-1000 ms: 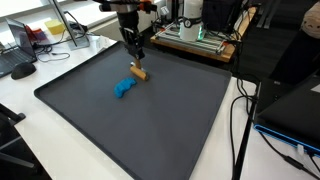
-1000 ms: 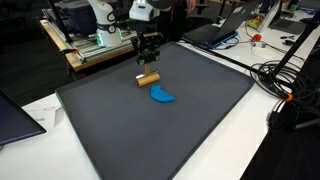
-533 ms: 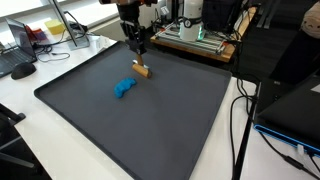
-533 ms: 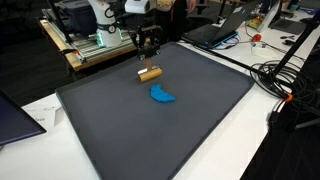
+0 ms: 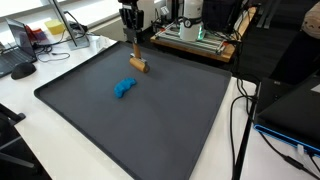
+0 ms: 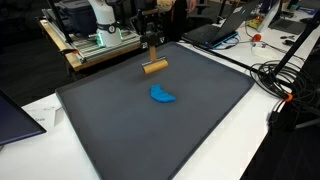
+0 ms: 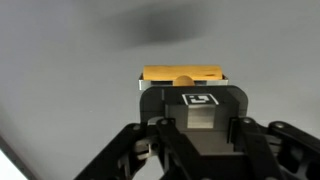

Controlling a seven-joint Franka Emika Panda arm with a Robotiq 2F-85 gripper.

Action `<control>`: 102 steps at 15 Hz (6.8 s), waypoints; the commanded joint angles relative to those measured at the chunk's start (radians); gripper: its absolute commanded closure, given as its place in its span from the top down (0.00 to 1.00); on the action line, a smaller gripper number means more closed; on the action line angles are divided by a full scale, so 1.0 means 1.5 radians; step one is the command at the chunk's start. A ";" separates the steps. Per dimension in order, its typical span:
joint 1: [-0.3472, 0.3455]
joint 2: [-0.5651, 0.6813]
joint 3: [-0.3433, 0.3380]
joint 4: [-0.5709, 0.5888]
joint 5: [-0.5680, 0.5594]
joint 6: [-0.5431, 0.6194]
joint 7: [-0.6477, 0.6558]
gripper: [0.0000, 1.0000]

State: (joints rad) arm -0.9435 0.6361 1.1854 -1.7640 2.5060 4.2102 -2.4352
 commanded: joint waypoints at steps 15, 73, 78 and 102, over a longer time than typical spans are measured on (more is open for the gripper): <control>0.337 -0.123 -0.370 0.080 -0.065 -0.065 0.523 0.22; 1.061 0.270 -1.097 0.328 0.004 0.025 0.763 0.22; 1.048 0.258 -1.085 0.327 0.004 0.025 0.769 0.22; 0.432 -0.091 -0.471 0.199 0.003 0.013 0.637 0.22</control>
State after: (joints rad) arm -0.1390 0.5334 0.3372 -1.4279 2.5100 4.2159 -1.4279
